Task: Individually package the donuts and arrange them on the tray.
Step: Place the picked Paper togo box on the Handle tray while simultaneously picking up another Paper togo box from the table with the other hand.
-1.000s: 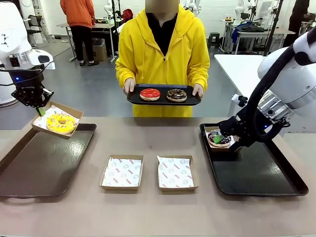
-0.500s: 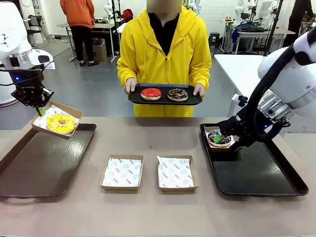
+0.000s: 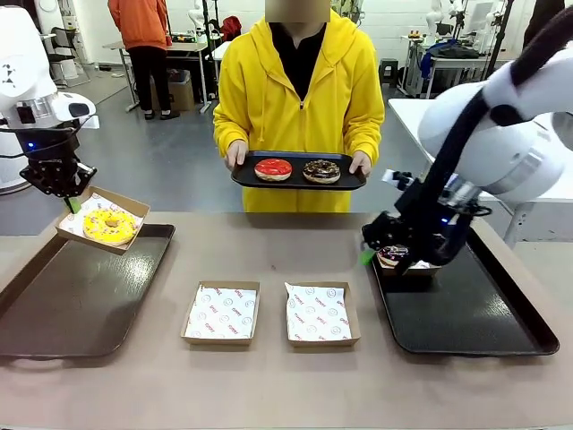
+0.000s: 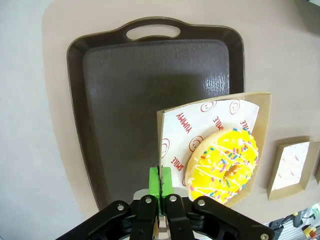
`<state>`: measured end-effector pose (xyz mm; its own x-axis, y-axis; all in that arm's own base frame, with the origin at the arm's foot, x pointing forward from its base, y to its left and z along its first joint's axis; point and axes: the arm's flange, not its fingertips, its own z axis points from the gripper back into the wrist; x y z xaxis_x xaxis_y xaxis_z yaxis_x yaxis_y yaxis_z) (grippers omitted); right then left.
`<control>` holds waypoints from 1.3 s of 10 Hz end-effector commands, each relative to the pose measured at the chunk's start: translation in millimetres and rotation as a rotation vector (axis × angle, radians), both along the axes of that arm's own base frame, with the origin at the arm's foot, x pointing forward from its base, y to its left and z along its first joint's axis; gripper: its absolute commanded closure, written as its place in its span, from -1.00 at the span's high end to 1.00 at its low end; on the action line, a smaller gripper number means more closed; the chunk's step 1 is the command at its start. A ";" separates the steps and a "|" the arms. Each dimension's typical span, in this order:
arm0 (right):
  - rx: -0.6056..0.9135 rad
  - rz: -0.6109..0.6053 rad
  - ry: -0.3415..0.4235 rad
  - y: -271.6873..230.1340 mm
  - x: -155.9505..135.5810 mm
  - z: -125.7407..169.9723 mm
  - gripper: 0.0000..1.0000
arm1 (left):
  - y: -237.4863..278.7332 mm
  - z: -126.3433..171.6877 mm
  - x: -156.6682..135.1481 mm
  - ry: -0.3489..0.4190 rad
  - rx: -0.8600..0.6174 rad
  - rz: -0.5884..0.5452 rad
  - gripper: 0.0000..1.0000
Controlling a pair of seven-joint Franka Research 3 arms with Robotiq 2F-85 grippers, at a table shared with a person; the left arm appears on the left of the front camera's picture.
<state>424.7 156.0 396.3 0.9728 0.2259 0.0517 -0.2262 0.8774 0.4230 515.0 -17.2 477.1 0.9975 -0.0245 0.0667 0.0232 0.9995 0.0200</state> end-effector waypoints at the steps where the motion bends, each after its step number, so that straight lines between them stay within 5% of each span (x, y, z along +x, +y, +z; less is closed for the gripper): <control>1: -0.168 -0.051 0.026 34.7 11.1 10.8 1.00 | 9.2 -2.4 4.5 0.010 -0.003 0.004 -0.98; 6: -0.421 -0.088 0.062 109.1 -15.5 -17.4 1.00 | 2.7 -2.6 0.9 0.005 0.000 0.005 -0.98; 9: -0.413 -0.027 0.006 106.2 -36.4 -27.6 1.00 | 2.7 -2.6 0.9 0.005 0.000 0.005 -0.98; 10: -0.400 -0.056 0.060 112.8 -27.4 -25.3 1.00 | 2.7 -2.6 0.9 0.005 0.000 0.005 -0.98; 13: -0.400 -0.056 0.060 112.8 -27.4 -25.3 1.00 | 2.7 -2.6 0.9 0.005 0.000 0.005 -0.98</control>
